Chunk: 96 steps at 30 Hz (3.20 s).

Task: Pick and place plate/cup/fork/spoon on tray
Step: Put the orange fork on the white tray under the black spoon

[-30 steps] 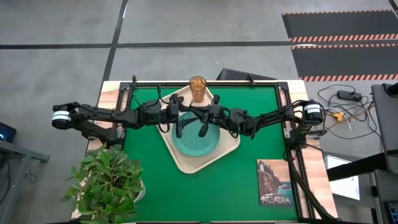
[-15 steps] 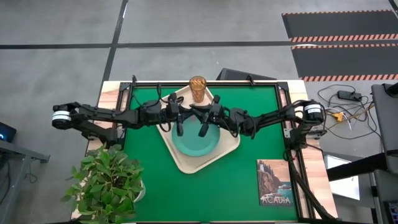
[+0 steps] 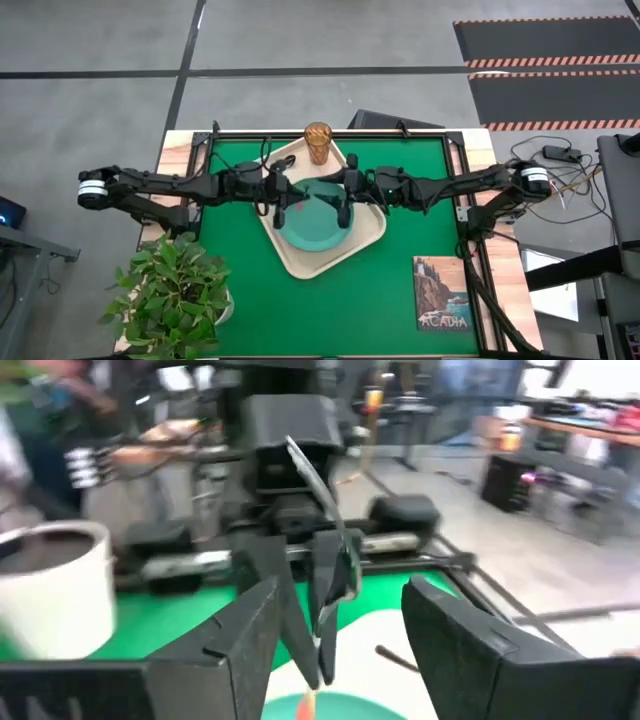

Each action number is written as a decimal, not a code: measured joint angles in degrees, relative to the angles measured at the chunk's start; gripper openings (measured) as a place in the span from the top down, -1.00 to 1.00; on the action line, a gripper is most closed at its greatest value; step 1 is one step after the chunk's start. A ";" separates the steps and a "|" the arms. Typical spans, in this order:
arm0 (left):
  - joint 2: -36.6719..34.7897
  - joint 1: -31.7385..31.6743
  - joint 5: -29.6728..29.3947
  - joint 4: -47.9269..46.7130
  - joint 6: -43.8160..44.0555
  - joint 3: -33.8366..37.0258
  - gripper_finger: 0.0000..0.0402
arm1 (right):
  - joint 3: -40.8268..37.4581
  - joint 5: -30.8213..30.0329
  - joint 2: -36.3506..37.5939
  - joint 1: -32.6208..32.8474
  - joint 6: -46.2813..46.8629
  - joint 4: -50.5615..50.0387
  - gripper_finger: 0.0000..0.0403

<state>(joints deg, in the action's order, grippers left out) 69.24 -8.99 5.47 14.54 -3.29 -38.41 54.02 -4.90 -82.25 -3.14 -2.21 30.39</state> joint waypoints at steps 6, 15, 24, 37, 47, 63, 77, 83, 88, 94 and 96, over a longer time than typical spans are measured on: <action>-0.03 0.00 5.80 -0.57 -0.02 -0.07 1.00 | 0.00 2.45 1.42 0.11 -1.87 -3.57 0.00; 0.04 0.00 5.80 1.22 -0.04 -0.17 1.00 | 0.06 3.43 -5.46 0.09 -1.93 8.22 0.00; 0.06 0.00 5.78 1.21 -0.09 -0.02 1.00 | 6.39 3.45 -10.87 0.11 -4.28 8.35 0.39; -0.03 0.00 4.51 1.53 -0.46 0.04 1.00 | 5.73 3.53 -11.18 0.39 -2.47 9.56 0.96; -0.09 0.02 3.17 1.98 -1.65 0.04 0.61 | 1.58 -4.67 -11.62 1.22 -0.13 15.30 0.96; -0.07 0.68 -5.33 4.95 -3.56 0.53 0.10 | -5.86 -16.90 -11.57 2.42 -1.17 34.99 0.96; 14.13 1.99 -8.07 28.47 -3.14 -1.04 0.10 | -8.22 -23.90 -11.53 2.54 -3.44 44.21 0.96; 16.56 2.02 -10.83 32.18 -4.49 -1.09 0.16 | -8.22 -25.32 -11.53 2.51 -4.35 45.07 0.96; 17.59 2.03 -15.56 32.17 -4.66 -1.18 0.45 | -8.22 -27.15 -11.53 2.45 -2.97 45.13 0.96; 17.72 2.05 -16.33 32.08 -4.51 -1.17 0.95 | -8.22 -29.72 -11.55 2.45 -2.28 44.89 0.96; 17.51 2.03 -16.52 31.80 -4.01 -1.14 0.97 | -8.20 -29.86 -11.55 2.45 -1.73 44.39 0.96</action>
<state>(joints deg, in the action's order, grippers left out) 86.75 -6.96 -11.05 46.34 -7.30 -39.55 45.82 -34.76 -93.80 -0.69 -3.94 74.78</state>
